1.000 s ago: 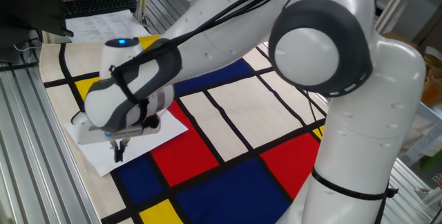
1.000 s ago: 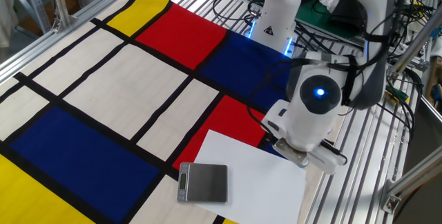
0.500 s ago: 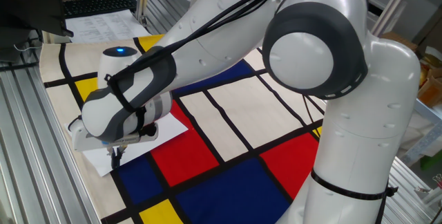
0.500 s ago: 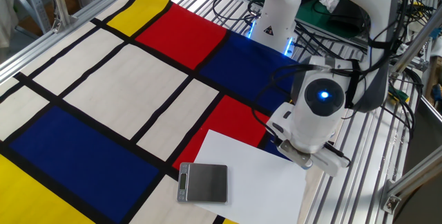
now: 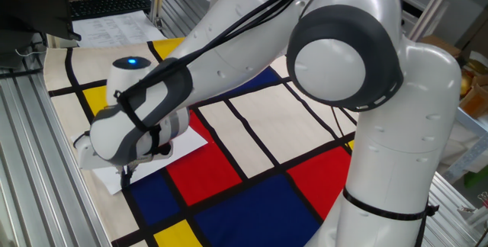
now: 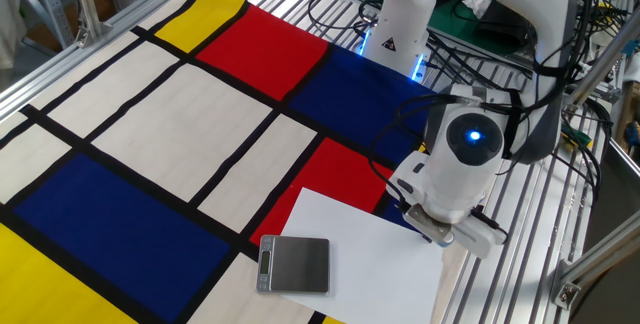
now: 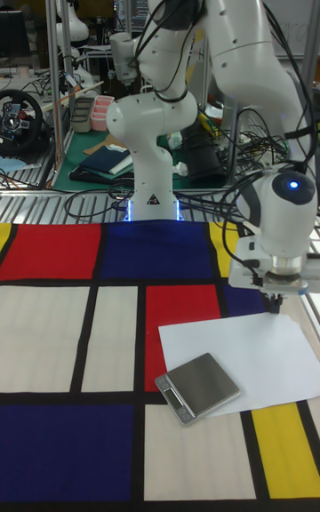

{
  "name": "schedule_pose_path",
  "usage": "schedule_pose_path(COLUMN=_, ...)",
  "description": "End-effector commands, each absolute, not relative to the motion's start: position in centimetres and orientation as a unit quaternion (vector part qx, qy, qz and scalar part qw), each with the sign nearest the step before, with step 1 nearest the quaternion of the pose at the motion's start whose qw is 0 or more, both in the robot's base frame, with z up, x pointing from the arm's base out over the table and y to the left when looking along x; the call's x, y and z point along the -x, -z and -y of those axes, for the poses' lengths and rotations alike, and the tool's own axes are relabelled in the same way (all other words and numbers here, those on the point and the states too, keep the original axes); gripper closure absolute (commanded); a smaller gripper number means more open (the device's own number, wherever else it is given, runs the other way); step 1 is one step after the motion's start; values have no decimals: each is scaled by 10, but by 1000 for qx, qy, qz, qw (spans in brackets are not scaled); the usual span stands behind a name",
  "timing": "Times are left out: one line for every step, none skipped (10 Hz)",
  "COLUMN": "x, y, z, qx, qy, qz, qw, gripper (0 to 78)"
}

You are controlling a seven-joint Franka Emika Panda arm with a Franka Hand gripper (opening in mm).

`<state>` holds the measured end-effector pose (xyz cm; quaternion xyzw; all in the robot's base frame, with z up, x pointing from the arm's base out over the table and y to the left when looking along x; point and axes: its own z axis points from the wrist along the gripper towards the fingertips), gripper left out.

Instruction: Unfold a piece of paper

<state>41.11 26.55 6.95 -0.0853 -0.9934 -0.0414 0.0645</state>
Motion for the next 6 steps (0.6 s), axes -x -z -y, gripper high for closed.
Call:
schedule_pose_path(x=-414, y=-67, z=-264, qx=85, qy=40, qz=994, qw=56, gripper=764)
schedule_pose_path(x=-416, y=-66, z=-261, qx=82, qy=41, qz=994, qw=54, gripper=764)
schedule_pose_path(x=-418, y=-64, z=-258, qx=80, qy=41, qz=995, qw=51, gripper=764)
schedule_pose_path(x=-419, y=-63, z=-257, qx=78, qy=41, qz=995, qw=50, gripper=764)
schedule_pose_path(x=-421, y=-63, z=-254, qx=75, qy=41, qz=995, qw=49, gripper=764)
schedule_pose_path(x=-421, y=-63, z=-254, qx=75, qy=41, qz=995, qw=49, gripper=764)
